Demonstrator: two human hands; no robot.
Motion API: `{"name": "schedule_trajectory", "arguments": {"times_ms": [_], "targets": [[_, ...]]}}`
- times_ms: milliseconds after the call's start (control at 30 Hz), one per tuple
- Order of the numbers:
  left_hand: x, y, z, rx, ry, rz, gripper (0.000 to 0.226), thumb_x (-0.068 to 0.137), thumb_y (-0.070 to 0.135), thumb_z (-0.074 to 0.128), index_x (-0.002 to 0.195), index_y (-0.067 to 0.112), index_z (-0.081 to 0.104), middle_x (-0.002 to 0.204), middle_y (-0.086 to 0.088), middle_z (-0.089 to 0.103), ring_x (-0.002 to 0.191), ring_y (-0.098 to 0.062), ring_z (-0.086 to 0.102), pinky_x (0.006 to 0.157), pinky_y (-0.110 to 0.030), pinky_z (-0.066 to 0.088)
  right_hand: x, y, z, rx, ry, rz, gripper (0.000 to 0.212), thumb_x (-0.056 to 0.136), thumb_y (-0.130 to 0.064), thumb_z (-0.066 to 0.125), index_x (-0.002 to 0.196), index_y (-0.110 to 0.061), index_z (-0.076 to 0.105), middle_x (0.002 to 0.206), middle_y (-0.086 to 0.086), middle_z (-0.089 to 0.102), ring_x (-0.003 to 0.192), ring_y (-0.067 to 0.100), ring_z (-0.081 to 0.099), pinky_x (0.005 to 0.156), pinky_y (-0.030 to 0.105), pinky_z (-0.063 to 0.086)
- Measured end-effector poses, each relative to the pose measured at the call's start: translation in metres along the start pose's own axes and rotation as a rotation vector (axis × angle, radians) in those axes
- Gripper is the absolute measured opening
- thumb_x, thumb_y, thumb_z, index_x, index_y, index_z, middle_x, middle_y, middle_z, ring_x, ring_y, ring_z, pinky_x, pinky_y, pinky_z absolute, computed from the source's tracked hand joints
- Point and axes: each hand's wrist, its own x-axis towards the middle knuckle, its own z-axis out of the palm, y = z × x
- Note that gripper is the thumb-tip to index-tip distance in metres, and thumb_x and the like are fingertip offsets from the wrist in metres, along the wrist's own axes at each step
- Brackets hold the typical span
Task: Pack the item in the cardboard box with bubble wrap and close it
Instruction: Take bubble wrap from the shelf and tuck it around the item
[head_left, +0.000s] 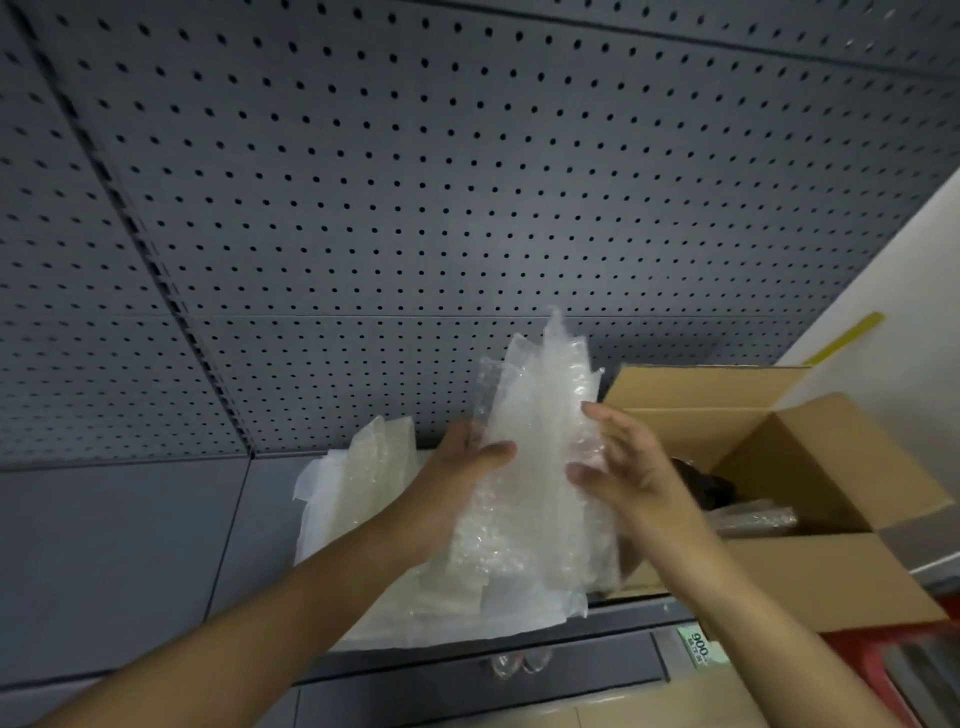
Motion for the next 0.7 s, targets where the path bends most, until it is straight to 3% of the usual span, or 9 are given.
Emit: {"name": "schedule_trajectory", "arguments": {"times_ms": [67, 167, 267, 333, 400, 467, 567, 633, 700], "targets": [[-0.006, 0.004, 0.002, 0.018, -0.008, 0.015, 0.039, 0.081, 0.048, 0.066, 0.101, 0.017, 0.055, 0.109, -0.009, 0.065, 0.089, -0.016, 0.061, 0.083, -0.03, 0.049, -0.001, 0.007, 0.014, -0.092, -0.031, -0.011, 0.056, 0.076, -0.035, 0.071, 0.122, -0.047, 0.041, 0.138, 0.001, 0.05, 0.128, 0.018, 0.048, 0.105, 0.043, 0.042], [-0.008, 0.007, -0.001, -0.161, -0.077, -0.04, 0.061, 0.066, 0.072, 0.063, 0.094, 0.018, 0.057, 0.107, -0.011, 0.06, 0.088, -0.022, 0.058, 0.072, -0.025, 0.043, -0.002, 0.015, 0.032, -0.061, 0.007, -0.011, 0.038, 0.091, -0.012, 0.056, 0.117, -0.033, 0.038, 0.124, 0.003, 0.06, 0.118, 0.014, 0.055, 0.102, 0.036, 0.044], [-0.013, 0.011, -0.006, -0.245, -0.186, -0.038, 0.052, 0.076, 0.056, 0.06, 0.115, 0.022, 0.063, 0.117, 0.0, 0.07, 0.108, -0.015, 0.066, 0.087, -0.03, 0.051, -0.003, 0.014, 0.043, -0.032, -0.056, 0.048, 0.026, 0.095, -0.011, 0.047, 0.118, -0.024, 0.047, 0.142, -0.005, 0.043, 0.132, 0.006, 0.038, 0.1, 0.016, 0.037], [-0.015, 0.013, -0.006, -0.128, -0.152, -0.018, 0.064, 0.072, 0.049, 0.075, 0.125, 0.024, 0.052, 0.12, 0.001, 0.067, 0.107, -0.013, 0.066, 0.086, -0.031, 0.053, -0.001, 0.015, 0.045, -0.088, -0.131, 0.07, 0.025, 0.096, -0.019, 0.045, 0.116, -0.026, 0.057, 0.147, -0.014, 0.032, 0.136, 0.002, 0.027, 0.101, 0.015, 0.027], [-0.015, 0.012, -0.006, -0.091, -0.12, -0.022, 0.062, 0.075, 0.036, 0.077, 0.128, 0.024, 0.046, 0.118, 0.0, 0.068, 0.104, -0.015, 0.068, 0.082, -0.03, 0.055, 0.0, 0.013, 0.044, -0.096, -0.122, 0.059, 0.027, 0.096, -0.013, 0.043, 0.098, -0.029, 0.065, 0.141, -0.017, 0.036, 0.134, 0.002, 0.032, 0.1, 0.014, 0.027], [-0.012, 0.014, -0.006, -0.111, -0.109, -0.035, 0.033, 0.088, 0.021, 0.065, 0.12, 0.02, 0.057, 0.104, -0.003, 0.073, 0.092, -0.016, 0.072, 0.072, -0.029, 0.057, 0.0, 0.012, 0.037, -0.123, -0.055, -0.041, 0.036, 0.093, 0.0, 0.046, 0.091, -0.027, 0.069, 0.135, -0.016, 0.047, 0.127, -0.006, 0.041, 0.091, 0.005, 0.037], [-0.008, 0.02, -0.009, -0.112, -0.058, -0.068, 0.023, 0.091, 0.016, 0.056, 0.11, 0.01, 0.067, 0.089, -0.007, 0.074, 0.077, -0.019, 0.072, 0.064, -0.027, 0.057, 0.0, 0.008, 0.019, -0.094, 0.198, -0.149, 0.035, 0.086, 0.007, 0.056, 0.094, -0.026, 0.067, 0.12, -0.007, 0.06, 0.113, 0.003, 0.056, 0.088, 0.012, 0.048], [-0.004, 0.023, -0.009, -0.112, -0.067, -0.092, 0.021, 0.09, 0.019, 0.058, 0.1, 0.007, 0.072, 0.084, -0.008, 0.074, 0.072, -0.019, 0.071, 0.066, -0.028, 0.056, 0.004, 0.006, -0.002, -0.121, 0.354, -0.086, 0.033, 0.084, -0.008, 0.065, 0.111, -0.026, 0.056, 0.118, -0.004, 0.056, 0.107, 0.01, 0.055, 0.085, 0.014, 0.049], [0.0, 0.027, -0.006, -0.129, -0.108, -0.117, 0.021, 0.09, 0.022, 0.058, 0.085, 0.009, 0.074, 0.076, -0.006, 0.074, 0.064, -0.017, 0.07, 0.064, -0.026, 0.056, 0.008, 0.003, -0.026, -0.107, 0.232, 0.1, 0.057, 0.081, -0.032, 0.069, 0.13, -0.026, 0.041, 0.121, -0.005, 0.055, 0.108, 0.013, 0.054, 0.087, 0.021, 0.046]]}}
